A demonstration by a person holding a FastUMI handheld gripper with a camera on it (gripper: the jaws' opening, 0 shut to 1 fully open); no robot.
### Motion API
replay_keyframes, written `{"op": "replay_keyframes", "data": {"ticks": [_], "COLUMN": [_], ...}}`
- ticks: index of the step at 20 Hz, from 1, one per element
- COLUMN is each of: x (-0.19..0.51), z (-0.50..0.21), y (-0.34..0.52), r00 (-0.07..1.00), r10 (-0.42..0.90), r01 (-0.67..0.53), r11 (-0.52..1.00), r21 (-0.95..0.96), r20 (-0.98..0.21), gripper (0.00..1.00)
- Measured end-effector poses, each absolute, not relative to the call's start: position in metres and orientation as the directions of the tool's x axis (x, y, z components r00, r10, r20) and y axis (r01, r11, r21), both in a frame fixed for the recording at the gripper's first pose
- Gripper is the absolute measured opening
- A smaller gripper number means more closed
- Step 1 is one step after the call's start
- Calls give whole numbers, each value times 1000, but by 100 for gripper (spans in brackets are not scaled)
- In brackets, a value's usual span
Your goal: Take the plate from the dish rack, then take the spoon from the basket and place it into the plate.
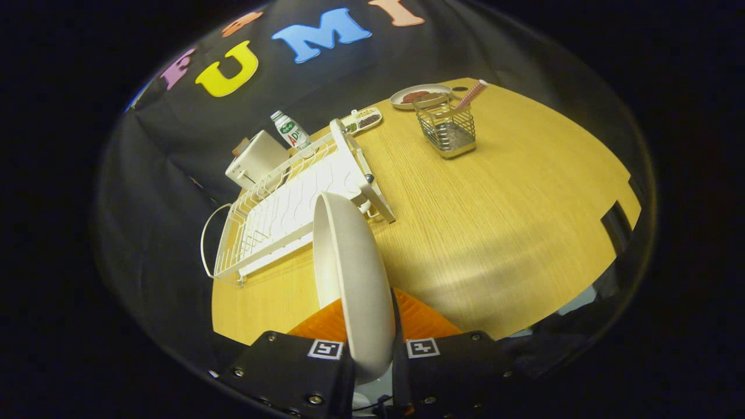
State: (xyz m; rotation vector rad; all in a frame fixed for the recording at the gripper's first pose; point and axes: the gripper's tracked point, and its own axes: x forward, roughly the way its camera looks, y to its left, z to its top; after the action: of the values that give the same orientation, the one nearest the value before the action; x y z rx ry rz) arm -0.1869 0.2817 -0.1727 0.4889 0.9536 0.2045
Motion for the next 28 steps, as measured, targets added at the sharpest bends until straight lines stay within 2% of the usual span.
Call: {"op": "replay_keyframes", "data": {"ticks": [4,6,15,21,28], "x": [-183,-175,-148,-98,-29], "z": [-174,-177,-149,-108,-92], "y": [280,271,251,213,155], "r00": [599,615,707,819,875], "r10": [399,380,328,210,25], "r01": [107,131,120,138,278], "r11": [819,815,817,831,792], "r21": [564,565,564,539,543], "r20": [-694,-691,-626,-533,-484], "gripper": [27,32,33,33,33]}}
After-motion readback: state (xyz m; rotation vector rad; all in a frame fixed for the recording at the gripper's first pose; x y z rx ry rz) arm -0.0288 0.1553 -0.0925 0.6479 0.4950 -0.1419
